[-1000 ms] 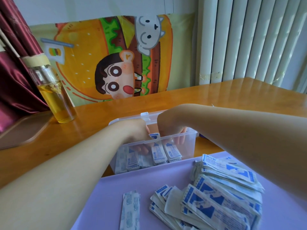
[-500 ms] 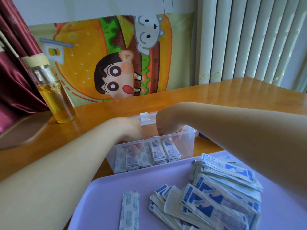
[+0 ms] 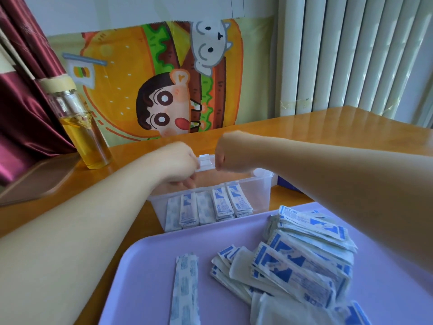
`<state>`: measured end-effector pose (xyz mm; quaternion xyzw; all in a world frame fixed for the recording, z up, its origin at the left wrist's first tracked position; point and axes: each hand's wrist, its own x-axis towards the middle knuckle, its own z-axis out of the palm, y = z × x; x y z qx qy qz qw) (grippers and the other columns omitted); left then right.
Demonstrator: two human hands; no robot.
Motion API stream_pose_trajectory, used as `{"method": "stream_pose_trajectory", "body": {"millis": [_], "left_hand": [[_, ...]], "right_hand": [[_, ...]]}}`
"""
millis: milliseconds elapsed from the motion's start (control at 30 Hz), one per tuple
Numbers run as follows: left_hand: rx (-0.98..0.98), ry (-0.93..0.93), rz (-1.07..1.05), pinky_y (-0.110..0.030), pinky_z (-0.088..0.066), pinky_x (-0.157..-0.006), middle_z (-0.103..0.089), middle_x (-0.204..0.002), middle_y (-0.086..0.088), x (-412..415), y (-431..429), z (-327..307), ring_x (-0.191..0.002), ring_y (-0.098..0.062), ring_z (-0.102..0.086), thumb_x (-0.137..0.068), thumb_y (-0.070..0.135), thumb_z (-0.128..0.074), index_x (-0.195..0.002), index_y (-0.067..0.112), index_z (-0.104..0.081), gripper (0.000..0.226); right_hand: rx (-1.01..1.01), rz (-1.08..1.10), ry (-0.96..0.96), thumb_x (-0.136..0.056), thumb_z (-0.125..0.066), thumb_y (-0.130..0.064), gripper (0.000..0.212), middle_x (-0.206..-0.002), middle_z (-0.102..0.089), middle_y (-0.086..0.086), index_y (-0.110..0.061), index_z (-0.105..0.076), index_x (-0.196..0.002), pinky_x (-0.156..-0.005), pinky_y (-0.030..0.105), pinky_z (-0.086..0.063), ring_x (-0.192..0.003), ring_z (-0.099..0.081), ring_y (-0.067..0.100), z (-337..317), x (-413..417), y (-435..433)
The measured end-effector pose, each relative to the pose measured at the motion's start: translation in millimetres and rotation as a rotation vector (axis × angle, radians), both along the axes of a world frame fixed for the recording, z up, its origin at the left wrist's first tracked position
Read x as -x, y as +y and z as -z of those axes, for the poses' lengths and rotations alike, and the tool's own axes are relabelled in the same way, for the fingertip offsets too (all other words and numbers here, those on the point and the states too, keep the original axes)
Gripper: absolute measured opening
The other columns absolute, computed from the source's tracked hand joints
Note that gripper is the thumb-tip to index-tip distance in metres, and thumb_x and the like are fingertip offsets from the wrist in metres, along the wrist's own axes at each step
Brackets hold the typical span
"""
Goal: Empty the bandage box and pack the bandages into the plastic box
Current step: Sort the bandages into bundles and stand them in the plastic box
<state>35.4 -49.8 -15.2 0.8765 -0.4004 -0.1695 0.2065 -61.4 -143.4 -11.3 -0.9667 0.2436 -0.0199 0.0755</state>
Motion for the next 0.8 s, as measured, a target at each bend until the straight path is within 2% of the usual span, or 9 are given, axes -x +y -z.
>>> {"method": "stream_pose_trajectory", "body": {"millis": [67,133,200,300,400,467,600,700,800], "left_hand": [[0.159,-0.123,0.01,-0.025,-0.048,-0.059,-0.069,-0.079,-0.002,7,14,-8,-0.07,-0.015,-0.068,-0.092,0.004,-0.038,-0.081,0.021,-0.056,0.027],[0.273,-0.251,0.028,-0.027,-0.051,-0.066,-0.069,-0.08,-0.002,17,36,-12,-0.076,-0.015,-0.066,-0.09,0.006,-0.041,-0.079,0.025,-0.055,0.026],[0.333,-0.338,0.057,-0.025,-0.047,-0.06,-0.066,-0.081,0.001,31,63,-10,-0.078,-0.015,-0.062,-0.089,0.008,-0.044,-0.076,0.028,-0.053,0.025],[0.26,-0.36,0.11,-0.024,-0.045,-0.058,-0.062,-0.079,0.005,48,100,5,-0.076,-0.013,-0.06,-0.088,0.01,-0.048,-0.081,0.027,-0.055,0.02],[-0.055,-0.28,0.127,-0.028,-0.047,-0.063,-0.059,-0.078,0.004,59,124,21,-0.073,-0.017,-0.058,-0.092,0.025,-0.051,-0.087,0.022,-0.057,0.009],[-0.241,-0.307,0.133,-0.028,-0.038,-0.061,-0.051,-0.072,-0.001,61,127,33,-0.067,-0.021,-0.046,-0.092,0.038,-0.051,-0.078,0.018,-0.055,0.025],[-0.341,-0.415,0.082,-0.029,-0.024,-0.047,-0.037,-0.061,-0.004,80,119,49,-0.054,-0.017,-0.035,-0.088,0.053,-0.053,-0.063,0.005,-0.047,0.054],[-0.412,-0.407,0.098,-0.028,-0.028,-0.047,-0.044,-0.061,-0.004,89,113,51,-0.056,-0.018,-0.041,-0.084,0.052,-0.059,-0.06,0.009,-0.046,0.051],[-0.406,-0.283,0.082,-0.035,-0.05,-0.066,-0.068,-0.085,-0.01,87,109,50,-0.07,-0.026,-0.058,-0.084,0.041,-0.064,-0.097,0.007,-0.063,0.037]], "right_hand": [[0.145,-0.01,-0.153,-0.093,-0.045,-0.015,0.026,-0.1,-0.066,0.007,-0.01,-0.068,-0.102,-0.075,0.033,-0.054,-0.09,-0.063,0.027,-2,8,8],[0.2,0.006,-0.347,-0.09,-0.045,-0.016,0.025,-0.091,-0.068,0.004,-0.016,-0.07,-0.092,-0.07,0.036,-0.056,-0.082,-0.063,0.027,-6,24,24],[0.14,-0.066,-0.463,-0.086,-0.05,-0.018,0.02,-0.082,-0.068,0.0,-0.019,-0.07,-0.085,-0.069,0.036,-0.055,-0.077,-0.063,0.025,-6,46,42],[0.063,-0.176,-0.289,-0.086,-0.06,-0.023,0.01,-0.078,-0.065,-0.008,-0.021,-0.07,-0.086,-0.07,0.029,-0.054,-0.072,-0.061,0.014,-2,84,70],[-0.029,-0.209,0.077,-0.082,-0.067,-0.037,0.012,-0.079,-0.065,-0.014,-0.026,-0.07,-0.086,-0.062,0.015,-0.046,-0.066,-0.057,0.003,9,123,92],[-0.039,-0.191,0.226,-0.078,-0.068,-0.045,0.019,-0.076,-0.063,-0.015,-0.027,-0.068,-0.085,-0.064,0.019,-0.046,-0.067,-0.056,0.002,18,139,100],[0.052,-0.163,0.276,-0.074,-0.069,-0.052,0.032,-0.07,-0.051,-0.013,-0.025,-0.054,-0.082,-0.058,0.023,-0.037,-0.069,-0.048,0.01,34,154,106],[0.019,-0.166,0.286,-0.074,-0.072,-0.047,0.044,-0.077,-0.057,0.002,-0.009,-0.059,-0.093,-0.061,0.029,-0.036,-0.072,-0.047,0.018,43,158,107],[-0.075,-0.145,0.27,-0.074,-0.074,-0.042,0.034,-0.075,-0.056,-0.006,-0.017,-0.06,-0.091,-0.056,0.021,-0.034,-0.063,-0.046,0.01,45,160,103]]}}
